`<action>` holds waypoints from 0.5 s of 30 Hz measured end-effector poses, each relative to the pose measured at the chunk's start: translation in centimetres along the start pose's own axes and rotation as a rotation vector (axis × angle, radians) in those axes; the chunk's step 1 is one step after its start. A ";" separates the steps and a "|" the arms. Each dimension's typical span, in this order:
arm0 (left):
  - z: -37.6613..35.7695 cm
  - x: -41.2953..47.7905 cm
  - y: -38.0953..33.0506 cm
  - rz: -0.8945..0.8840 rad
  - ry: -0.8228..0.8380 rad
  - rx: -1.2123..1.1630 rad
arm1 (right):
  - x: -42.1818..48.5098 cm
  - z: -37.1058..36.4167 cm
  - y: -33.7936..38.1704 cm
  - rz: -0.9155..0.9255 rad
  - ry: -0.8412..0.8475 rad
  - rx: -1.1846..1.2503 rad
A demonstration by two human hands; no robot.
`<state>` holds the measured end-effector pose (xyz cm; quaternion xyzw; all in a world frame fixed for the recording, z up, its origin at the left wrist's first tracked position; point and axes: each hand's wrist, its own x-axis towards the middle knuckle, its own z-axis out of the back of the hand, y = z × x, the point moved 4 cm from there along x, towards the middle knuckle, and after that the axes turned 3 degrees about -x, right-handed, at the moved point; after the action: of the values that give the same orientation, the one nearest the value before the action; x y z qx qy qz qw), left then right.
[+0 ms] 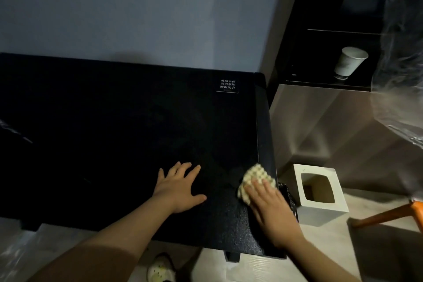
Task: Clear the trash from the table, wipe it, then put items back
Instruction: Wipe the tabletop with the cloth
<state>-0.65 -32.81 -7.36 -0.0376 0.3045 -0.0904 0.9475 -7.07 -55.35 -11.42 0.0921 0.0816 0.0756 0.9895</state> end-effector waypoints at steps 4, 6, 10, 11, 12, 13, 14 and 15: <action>0.0 0.0 -0.1 0.002 0.017 0.015 | 6.0 1.8 -1.7 -0.120 -0.023 0.007; 0.2 -0.1 0.0 -0.001 0.029 0.011 | 7.3 1.9 -1.8 -0.203 0.056 0.136; 0.3 -0.1 0.0 -0.011 0.021 -0.012 | 4.6 1.2 0.0 -0.161 -0.068 0.042; 0.3 -0.1 0.1 -0.017 0.013 -0.018 | 2.8 0.4 1.1 -0.094 -0.074 0.010; 0.3 -0.1 0.1 -0.024 0.005 -0.022 | 0.7 -0.3 2.3 -0.029 -0.089 -0.002; 0.3 -0.1 0.2 -0.030 -0.002 -0.026 | -1.3 -0.8 3.5 0.027 -0.065 -0.001; 0.2 -0.1 0.2 -0.035 -0.007 -0.028 | -2.8 -1.3 4.1 0.084 -0.066 -0.010; 0.2 -0.1 0.3 -0.040 -0.009 -0.029 | -3.4 -1.1 4.2 0.118 -0.020 -0.004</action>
<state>-0.54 -32.50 -7.18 -0.0576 0.3007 -0.1047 0.9462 -11.15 -51.61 -11.19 0.0955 0.0662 0.1331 0.9843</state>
